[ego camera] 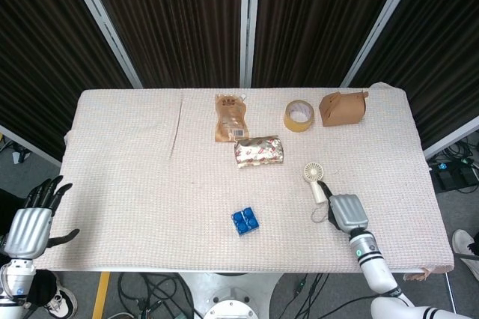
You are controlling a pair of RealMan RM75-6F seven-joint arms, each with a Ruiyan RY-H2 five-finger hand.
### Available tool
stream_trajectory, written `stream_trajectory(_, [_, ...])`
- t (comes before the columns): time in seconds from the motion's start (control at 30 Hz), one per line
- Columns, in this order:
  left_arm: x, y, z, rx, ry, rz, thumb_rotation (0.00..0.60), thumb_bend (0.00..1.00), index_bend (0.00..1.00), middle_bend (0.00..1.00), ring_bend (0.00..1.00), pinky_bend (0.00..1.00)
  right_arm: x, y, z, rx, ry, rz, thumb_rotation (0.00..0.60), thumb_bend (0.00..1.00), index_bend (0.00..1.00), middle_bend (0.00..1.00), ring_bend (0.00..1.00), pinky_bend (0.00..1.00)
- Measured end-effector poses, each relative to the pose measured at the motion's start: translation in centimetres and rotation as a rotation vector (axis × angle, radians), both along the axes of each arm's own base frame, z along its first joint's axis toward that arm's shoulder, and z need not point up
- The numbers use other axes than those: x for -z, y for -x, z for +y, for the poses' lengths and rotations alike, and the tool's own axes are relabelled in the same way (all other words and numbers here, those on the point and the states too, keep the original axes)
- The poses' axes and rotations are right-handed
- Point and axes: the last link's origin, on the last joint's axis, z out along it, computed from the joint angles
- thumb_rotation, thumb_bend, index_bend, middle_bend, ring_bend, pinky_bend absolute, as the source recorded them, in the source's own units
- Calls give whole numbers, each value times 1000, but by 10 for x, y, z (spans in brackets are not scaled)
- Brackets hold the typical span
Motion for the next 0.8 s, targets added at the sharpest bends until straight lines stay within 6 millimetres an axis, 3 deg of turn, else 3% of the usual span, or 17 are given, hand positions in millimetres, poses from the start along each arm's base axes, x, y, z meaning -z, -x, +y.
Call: stream_trajectory(0.8, [0, 3, 1, -9, 1, -4, 600, 0, 129, 44, 0, 122, 6, 4, 0, 15, -24, 17, 600, 1000, 0, 856, 827, 725])
